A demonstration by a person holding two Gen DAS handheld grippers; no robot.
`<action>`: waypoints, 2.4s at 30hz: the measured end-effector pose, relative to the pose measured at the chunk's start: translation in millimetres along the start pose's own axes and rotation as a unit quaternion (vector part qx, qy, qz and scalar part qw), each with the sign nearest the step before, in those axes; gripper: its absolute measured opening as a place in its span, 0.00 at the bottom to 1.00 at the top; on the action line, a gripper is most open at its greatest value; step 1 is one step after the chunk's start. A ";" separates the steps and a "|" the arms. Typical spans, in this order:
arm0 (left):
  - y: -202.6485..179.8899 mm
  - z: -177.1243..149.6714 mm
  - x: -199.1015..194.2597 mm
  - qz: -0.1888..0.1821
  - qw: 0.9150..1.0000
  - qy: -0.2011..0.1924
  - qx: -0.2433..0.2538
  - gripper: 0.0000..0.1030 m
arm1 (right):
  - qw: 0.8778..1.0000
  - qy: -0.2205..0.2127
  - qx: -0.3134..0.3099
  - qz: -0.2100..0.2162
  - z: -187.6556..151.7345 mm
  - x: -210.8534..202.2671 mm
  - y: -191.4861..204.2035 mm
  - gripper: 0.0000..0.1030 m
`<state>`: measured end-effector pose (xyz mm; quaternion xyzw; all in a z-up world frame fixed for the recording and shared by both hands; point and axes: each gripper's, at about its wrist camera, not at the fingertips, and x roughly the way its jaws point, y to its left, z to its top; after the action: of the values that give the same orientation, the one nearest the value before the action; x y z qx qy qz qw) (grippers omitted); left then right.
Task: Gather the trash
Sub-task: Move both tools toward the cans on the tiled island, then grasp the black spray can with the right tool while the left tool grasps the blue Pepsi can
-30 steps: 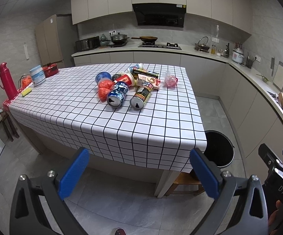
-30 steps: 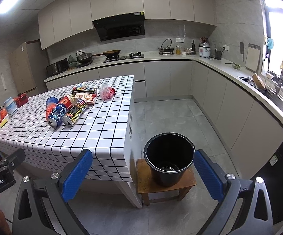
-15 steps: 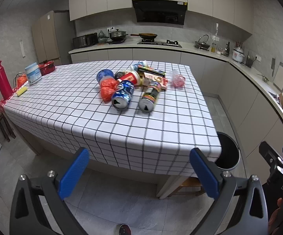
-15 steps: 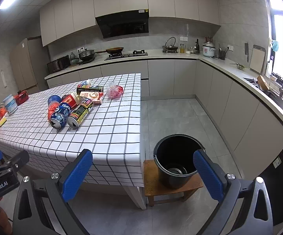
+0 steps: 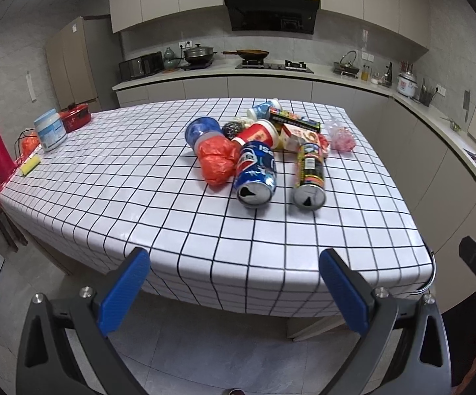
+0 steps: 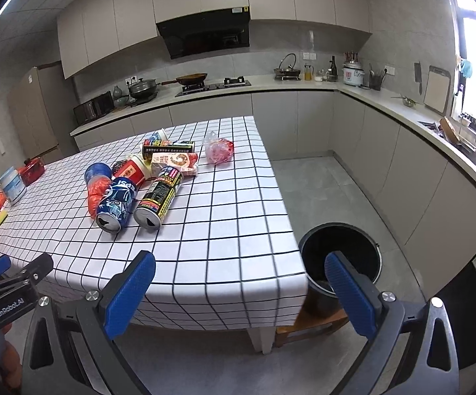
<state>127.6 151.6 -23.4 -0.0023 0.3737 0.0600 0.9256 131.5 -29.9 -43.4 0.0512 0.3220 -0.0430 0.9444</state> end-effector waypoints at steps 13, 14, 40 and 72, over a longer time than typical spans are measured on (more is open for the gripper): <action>-4.5 35.3 57.9 0.022 0.999 0.016 -0.017 1.00 | 0.999 0.023 -0.017 0.037 38.0 77.3 11.4 1.00; -5.7 38.9 63.3 0.025 0.999 0.018 -0.018 1.00 | 0.999 0.025 -0.017 0.041 42.0 84.6 11.3 1.00; -1.0 88.6 178.3 -0.116 0.988 0.093 0.040 0.68 | 0.997 0.072 0.013 0.026 92.8 217.4 78.6 1.00; -8.2 91.6 186.9 -0.139 0.985 0.098 0.036 0.66 | 0.987 0.150 -0.019 0.045 65.6 274.9 98.8 0.54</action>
<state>325.2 168.4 -87.1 -0.0270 0.4608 -0.0829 0.8832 399.3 46.6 -153.2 0.0532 0.4584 0.0143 0.8870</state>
